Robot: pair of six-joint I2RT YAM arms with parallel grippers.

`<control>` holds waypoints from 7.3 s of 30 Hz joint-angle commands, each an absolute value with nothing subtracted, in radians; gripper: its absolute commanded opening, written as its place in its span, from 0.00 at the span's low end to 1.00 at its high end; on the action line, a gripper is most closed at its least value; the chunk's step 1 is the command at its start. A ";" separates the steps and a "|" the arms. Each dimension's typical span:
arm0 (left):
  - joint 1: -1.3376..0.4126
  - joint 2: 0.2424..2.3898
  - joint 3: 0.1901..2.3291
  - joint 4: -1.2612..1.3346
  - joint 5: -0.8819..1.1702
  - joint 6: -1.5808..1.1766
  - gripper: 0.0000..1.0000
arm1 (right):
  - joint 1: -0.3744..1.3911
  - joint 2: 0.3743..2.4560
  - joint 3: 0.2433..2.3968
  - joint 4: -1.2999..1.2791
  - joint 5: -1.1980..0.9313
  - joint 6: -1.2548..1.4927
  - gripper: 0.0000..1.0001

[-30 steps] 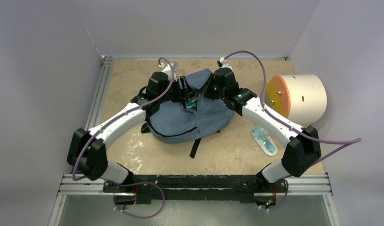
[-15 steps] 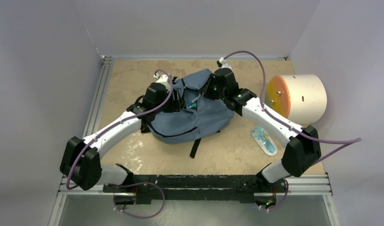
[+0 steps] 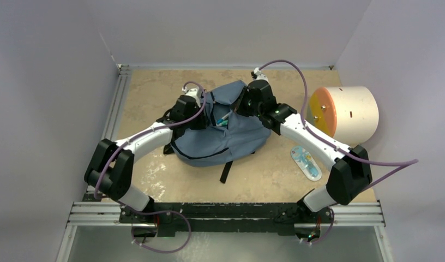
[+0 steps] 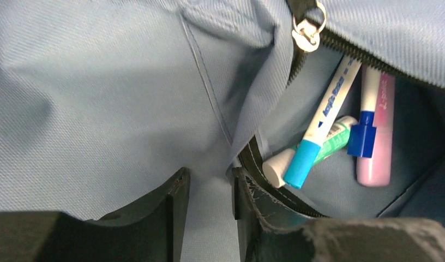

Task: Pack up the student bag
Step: Zip the student bag at the center of the board.

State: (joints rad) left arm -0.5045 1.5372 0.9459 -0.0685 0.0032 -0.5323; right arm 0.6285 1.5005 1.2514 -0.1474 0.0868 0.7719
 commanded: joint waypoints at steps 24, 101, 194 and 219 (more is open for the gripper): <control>-0.429 1.626 0.903 0.277 0.304 -0.599 0.09 | 0.634 1.477 1.231 -0.087 0.069 0.743 0.00; -0.391 1.476 0.999 0.012 0.361 -0.457 0.00 | 0.566 2.249 2.102 -0.298 -0.254 0.399 0.22; -0.271 1.828 1.306 0.131 0.553 -1.176 0.49 | 0.548 1.797 1.500 0.111 -0.377 0.459 0.00; -0.229 1.849 1.270 0.119 0.520 -1.124 0.00 | 0.549 1.596 1.255 0.134 -0.338 0.460 0.00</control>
